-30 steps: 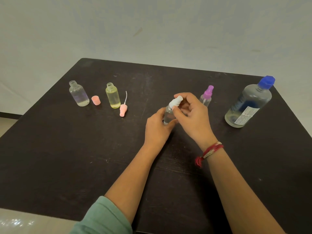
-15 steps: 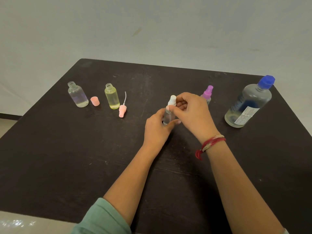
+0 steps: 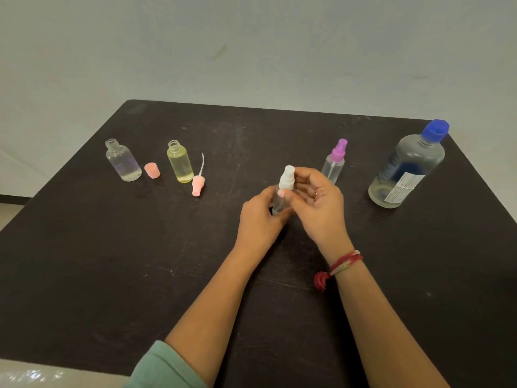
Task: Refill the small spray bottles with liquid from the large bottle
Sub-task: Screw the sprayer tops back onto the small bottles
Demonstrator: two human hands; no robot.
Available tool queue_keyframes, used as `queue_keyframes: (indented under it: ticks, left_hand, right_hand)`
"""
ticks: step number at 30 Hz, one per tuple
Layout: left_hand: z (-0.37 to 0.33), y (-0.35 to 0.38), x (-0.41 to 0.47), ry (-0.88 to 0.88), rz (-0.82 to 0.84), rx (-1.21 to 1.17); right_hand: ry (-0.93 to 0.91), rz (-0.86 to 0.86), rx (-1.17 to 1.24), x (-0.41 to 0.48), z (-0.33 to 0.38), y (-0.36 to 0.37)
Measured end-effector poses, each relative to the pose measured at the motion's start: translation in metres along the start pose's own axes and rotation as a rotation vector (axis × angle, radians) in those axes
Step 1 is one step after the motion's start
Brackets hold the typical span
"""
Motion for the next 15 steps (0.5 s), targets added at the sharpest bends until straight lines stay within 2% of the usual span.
queue_keyframes:
  ticks: [6, 12, 15]
  left_hand:
    - [-0.0002, 0.0006, 0.0011, 0.004, 0.004, -0.002]
    - [-0.0010, 0.0013, -0.0003, 0.017, 0.001, 0.017]
    - [-0.0010, 0.0005, 0.0008, 0.018, -0.003, 0.017]
  right_hand:
    - [0.015, 0.105, -0.032, -0.0014, -0.0020, 0.0051]
    - [-0.052, -0.042, -0.114, 0.0013, 0.0048, -0.0002]
    - [0.011, 0.071, -0.106, 0.0041, 0.0004, 0.0053]
Point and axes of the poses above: each hand's wrist, its own x-axis towards the middle knuckle, its own y-axis out of the palm, z = x × y, the point moved 9 cm from there along x, towards the middle knuckle, and after that the axes turned 14 degrees about x, right-handed, at the moved point
